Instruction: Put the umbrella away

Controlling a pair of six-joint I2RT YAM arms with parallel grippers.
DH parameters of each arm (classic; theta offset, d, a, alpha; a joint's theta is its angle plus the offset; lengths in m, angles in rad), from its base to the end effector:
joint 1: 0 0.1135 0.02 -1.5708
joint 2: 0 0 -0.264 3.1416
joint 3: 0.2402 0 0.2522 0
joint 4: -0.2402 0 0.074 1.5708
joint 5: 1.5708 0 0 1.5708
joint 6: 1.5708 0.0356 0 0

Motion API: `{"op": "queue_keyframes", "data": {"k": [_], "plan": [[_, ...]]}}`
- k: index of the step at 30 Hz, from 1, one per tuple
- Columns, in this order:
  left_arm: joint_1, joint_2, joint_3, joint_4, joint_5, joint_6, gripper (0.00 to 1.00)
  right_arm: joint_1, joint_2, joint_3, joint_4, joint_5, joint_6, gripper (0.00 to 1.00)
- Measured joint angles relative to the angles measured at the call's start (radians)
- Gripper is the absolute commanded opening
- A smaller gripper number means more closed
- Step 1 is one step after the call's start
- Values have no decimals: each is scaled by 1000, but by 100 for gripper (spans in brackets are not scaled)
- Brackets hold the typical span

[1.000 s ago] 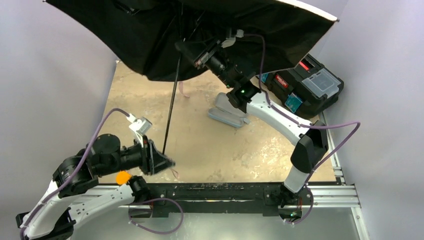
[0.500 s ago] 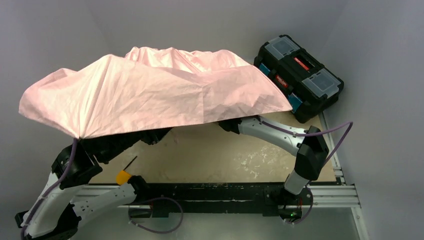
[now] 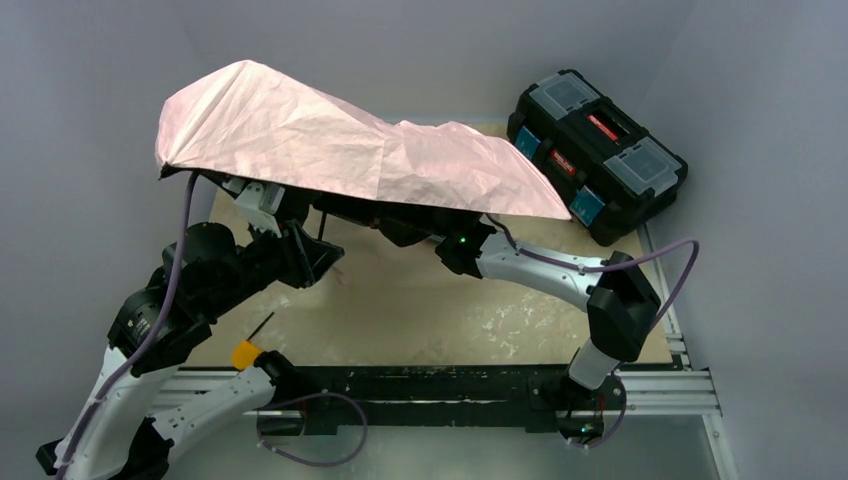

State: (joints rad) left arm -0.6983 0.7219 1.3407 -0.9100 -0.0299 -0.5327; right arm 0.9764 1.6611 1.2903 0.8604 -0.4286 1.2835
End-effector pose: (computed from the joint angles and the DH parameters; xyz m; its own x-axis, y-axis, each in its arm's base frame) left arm 0.0708 -0.0581 0.4475 -0.5047 -0.2392 -0.8295 0.4230 0.7691 -0.4791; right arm 0.2049 0.3295 0.3936 -0.8450 0.3075 -0.4375 -0.5243 -0.3154 0.7910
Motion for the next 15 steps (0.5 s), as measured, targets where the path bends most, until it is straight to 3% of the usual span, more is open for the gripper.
{"op": "queue_keyframes", "data": {"k": [7, 13, 15], "plan": [[53, 10, 0, -3, 70, 32, 0, 14, -10, -58, 76, 52, 30, 0], [241, 31, 27, -5, 296, -6, 0, 24, -4, -103, 169, 71, 66, 0], [335, 45, 25, 66, 409, -63, 0, 45, -1, -117, 193, 51, 81, 0]]}}
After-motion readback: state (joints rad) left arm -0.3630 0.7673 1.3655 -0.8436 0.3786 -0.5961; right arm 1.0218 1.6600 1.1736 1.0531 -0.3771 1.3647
